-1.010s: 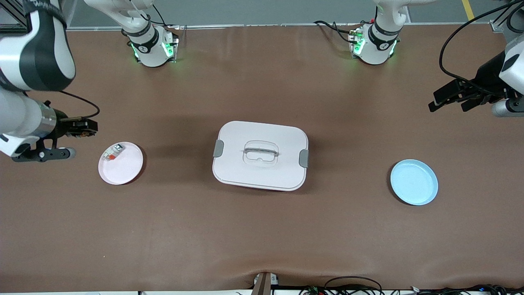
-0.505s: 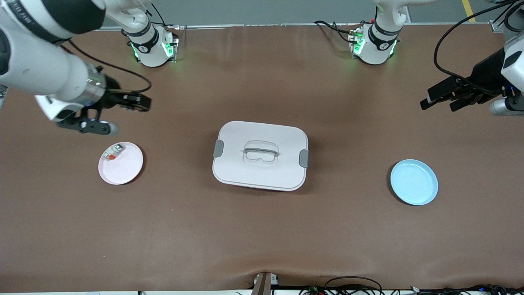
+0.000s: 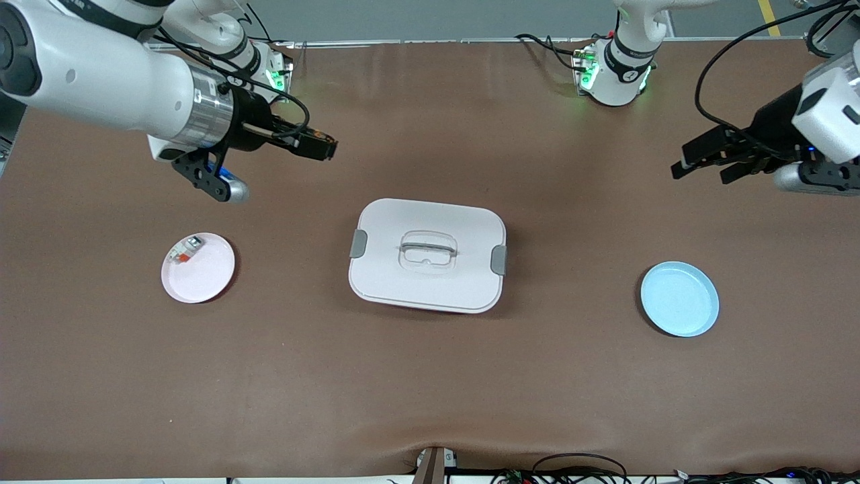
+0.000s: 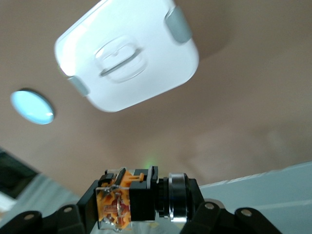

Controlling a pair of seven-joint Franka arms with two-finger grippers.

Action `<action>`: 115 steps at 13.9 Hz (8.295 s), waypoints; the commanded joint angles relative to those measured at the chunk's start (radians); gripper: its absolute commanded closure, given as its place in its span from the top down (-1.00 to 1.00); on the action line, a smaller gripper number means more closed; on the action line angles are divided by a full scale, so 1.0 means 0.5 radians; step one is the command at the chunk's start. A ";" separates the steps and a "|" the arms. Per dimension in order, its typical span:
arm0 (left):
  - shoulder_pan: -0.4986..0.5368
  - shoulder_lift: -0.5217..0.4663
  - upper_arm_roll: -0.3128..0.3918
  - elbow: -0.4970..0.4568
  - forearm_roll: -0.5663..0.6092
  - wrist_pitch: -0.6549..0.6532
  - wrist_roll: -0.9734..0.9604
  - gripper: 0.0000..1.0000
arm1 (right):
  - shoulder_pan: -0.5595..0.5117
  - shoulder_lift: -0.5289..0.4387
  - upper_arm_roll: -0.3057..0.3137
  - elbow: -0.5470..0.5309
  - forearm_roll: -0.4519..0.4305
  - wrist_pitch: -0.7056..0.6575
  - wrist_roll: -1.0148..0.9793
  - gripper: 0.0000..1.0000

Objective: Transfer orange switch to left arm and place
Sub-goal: 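Lift the switch with the right gripper and carry it above the box, then reach the left gripper to the switch held by the right gripper, then grasp the switch with the left gripper while the right gripper opens, then carry the switch toward the blue plate while the right gripper withdraws, then lower the switch onto the blue plate with the left gripper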

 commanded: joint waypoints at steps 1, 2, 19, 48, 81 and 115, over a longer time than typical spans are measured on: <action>0.009 -0.013 -0.092 -0.020 -0.028 0.016 0.016 1.00 | 0.038 0.103 -0.024 0.069 0.250 0.148 0.295 -0.76; 0.012 -0.025 -0.150 -0.036 -0.031 0.019 0.013 1.00 | 0.065 0.121 -0.024 0.069 0.296 0.221 0.384 -0.74; 0.018 -0.418 -0.672 -0.616 -0.906 0.721 -0.287 1.00 | 0.504 0.315 -0.036 0.066 0.333 0.842 1.168 -0.76; -0.046 0.024 -1.050 -0.594 -0.894 1.716 -0.626 -1.00 | 0.489 0.318 -0.039 0.066 0.333 0.839 1.155 -0.76; 0.865 0.272 -0.985 -0.122 0.616 0.544 0.380 -1.00 | -0.379 -0.204 -0.042 -0.487 -0.801 0.093 -1.384 1.00; 1.215 0.447 -0.985 -0.367 0.923 0.467 1.997 -1.00 | -0.726 -0.204 -0.036 -0.306 -1.216 0.222 -2.029 1.00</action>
